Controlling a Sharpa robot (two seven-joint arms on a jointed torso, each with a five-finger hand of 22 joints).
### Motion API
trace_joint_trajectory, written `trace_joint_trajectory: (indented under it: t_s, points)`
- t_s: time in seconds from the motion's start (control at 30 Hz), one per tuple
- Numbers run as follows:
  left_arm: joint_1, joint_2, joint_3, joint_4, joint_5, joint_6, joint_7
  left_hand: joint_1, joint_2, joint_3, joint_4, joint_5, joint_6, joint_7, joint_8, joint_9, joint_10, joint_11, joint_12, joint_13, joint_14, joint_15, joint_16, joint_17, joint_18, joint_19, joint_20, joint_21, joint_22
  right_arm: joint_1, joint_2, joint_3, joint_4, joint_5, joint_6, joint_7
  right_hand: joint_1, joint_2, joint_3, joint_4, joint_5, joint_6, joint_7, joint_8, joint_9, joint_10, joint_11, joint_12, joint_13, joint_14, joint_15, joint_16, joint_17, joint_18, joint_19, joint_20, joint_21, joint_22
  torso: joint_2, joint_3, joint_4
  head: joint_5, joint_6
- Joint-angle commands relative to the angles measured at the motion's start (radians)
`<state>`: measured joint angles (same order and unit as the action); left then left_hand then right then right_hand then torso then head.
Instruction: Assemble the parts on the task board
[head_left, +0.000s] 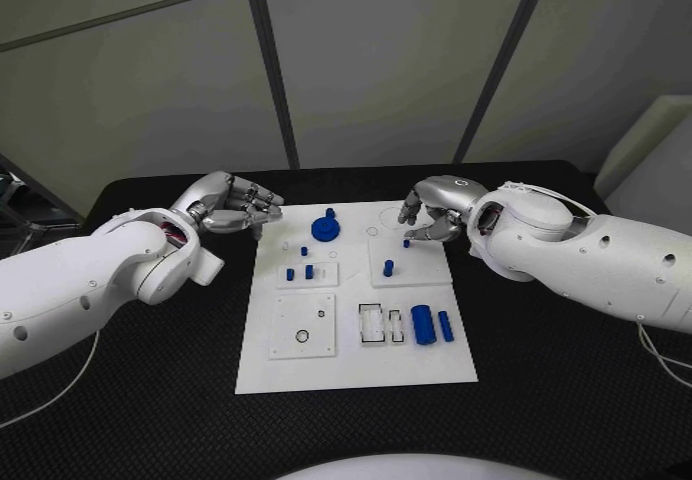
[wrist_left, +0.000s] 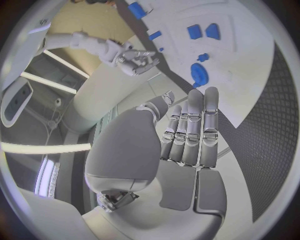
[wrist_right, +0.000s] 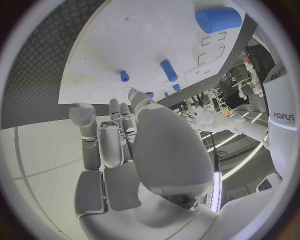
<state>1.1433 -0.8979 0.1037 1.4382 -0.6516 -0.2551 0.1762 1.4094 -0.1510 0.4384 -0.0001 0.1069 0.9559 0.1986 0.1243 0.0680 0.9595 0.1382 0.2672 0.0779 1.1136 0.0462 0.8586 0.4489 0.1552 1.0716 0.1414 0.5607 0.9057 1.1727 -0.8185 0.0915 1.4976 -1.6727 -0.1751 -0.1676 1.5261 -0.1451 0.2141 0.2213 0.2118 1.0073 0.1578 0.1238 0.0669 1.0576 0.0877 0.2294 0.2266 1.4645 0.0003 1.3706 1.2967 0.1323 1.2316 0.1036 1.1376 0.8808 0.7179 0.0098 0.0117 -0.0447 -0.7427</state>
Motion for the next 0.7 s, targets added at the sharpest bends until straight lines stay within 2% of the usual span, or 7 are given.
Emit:
trace_joint_trajectory:
  t_s: [0.03, 0.17, 0.23, 0.37, 0.6, 0.7]
  points:
    - [0.001, -0.012, 0.0, 0.019, 0.393, -0.04, 0.165, -0.004, 0.011, -0.005, -0.001, -0.006, -0.002, 0.003, 0.002, 0.0, -0.007, -0.001, 0.005, -0.001, -0.009, 0.002, -0.008, -0.006, 0.027, -0.009, 0.001, -0.007, -0.004, -0.005, 0.001, 0.0, 0.012, -0.105, 0.054, -0.058, -0.007, -0.017, 0.002, 0.003, -0.008, -0.011, 0.003, -0.009, -0.001, -0.007, 0.008, -0.011, -0.009, 0.054, 0.011, 0.006, 0.001, -0.004, 0.003, 0.008, 0.005, 0.003, 0.001, 0.0004, -0.0011, 0.003, 0.0]
    - [0.0, -0.019, 0.0, 0.028, 0.432, -0.035, 0.187, -0.005, 0.014, -0.007, -0.001, -0.006, 0.0, 0.003, 0.004, 0.0, -0.005, -0.001, 0.009, -0.001, -0.012, 0.003, -0.012, -0.01, 0.028, -0.011, 0.002, -0.011, -0.007, -0.01, 0.001, 0.0, 0.023, -0.115, 0.07, -0.065, -0.016, -0.025, -0.002, 0.004, -0.012, -0.015, 0.004, -0.014, -0.001, -0.013, 0.01, -0.019, -0.017, 0.055, 0.013, 0.008, 0.004, -0.004, 0.003, 0.01, 0.005, 0.004, 0.002, 0.0003, 0.0001, 0.006, 0.003]
    - [0.0, -0.022, 0.0, 0.033, 0.443, -0.033, 0.195, -0.005, 0.015, -0.008, -0.001, -0.006, 0.0, 0.003, 0.004, 0.0, -0.004, -0.001, 0.01, -0.001, -0.013, 0.003, -0.013, -0.011, 0.028, -0.012, 0.002, -0.012, -0.008, -0.013, 0.002, 0.0, 0.026, -0.118, 0.073, -0.068, -0.018, -0.026, -0.003, 0.003, -0.013, -0.016, 0.004, -0.015, -0.001, -0.014, 0.011, -0.02, -0.018, 0.055, 0.014, 0.009, 0.005, -0.004, 0.003, 0.01, 0.005, 0.004, 0.001, 0.0011, -0.0005, 0.007, 0.001]
    - [-0.001, -0.026, 0.0, 0.038, 0.456, -0.032, 0.207, -0.007, 0.015, -0.01, 0.0, -0.006, 0.0, 0.004, 0.004, 0.0, -0.003, 0.0, 0.013, -0.001, -0.014, 0.004, -0.015, -0.013, 0.028, -0.013, 0.002, -0.014, -0.01, -0.017, 0.005, -0.001, 0.027, -0.122, 0.077, -0.068, -0.018, -0.026, -0.002, 0.003, -0.012, -0.016, 0.004, -0.015, 0.0, -0.016, 0.011, -0.022, -0.02, 0.055, 0.014, 0.01, 0.005, -0.005, 0.003, 0.01, 0.006, 0.006, 0.001, 0.0004, -0.0002, 0.007, -0.002]
    - [-0.002, -0.029, 0.0, 0.04, 0.48, -0.036, 0.218, -0.006, 0.015, -0.011, -0.001, -0.006, -0.003, 0.005, 0.003, -0.001, -0.006, 0.0, 0.014, -0.001, -0.015, 0.004, -0.016, -0.015, 0.028, -0.014, 0.002, -0.016, -0.011, -0.025, 0.012, -0.002, 0.027, -0.123, 0.082, -0.058, -0.007, -0.012, 0.016, -0.007, -0.003, -0.001, 0.003, -0.012, 0.003, 0.002, 0.008, -0.021, -0.03, 0.06, 0.011, 0.025, 0.022, -0.015, 0.036, 0.011, 0.048, 0.067, 0.002, 0.0012, -0.0006, 0.005, -0.009]
    - [-0.002, -0.029, 0.0, 0.04, 0.484, -0.036, 0.219, -0.006, 0.015, -0.011, -0.001, -0.006, -0.004, 0.005, 0.003, -0.001, -0.006, 0.0, 0.014, -0.001, -0.015, 0.004, -0.017, -0.015, 0.028, -0.014, 0.002, -0.017, -0.012, -0.029, 0.015, -0.002, 0.021, -0.124, 0.084, -0.054, 0.003, -0.004, 0.032, -0.014, 0.002, 0.013, 0.001, -0.009, 0.005, 0.016, 0.005, -0.021, -0.037, 0.061, 0.008, 0.03, 0.027, -0.016, 0.043, 0.009, 0.058, 0.079, 0.001, 0.0002, -0.0005, 0.004, -0.011]
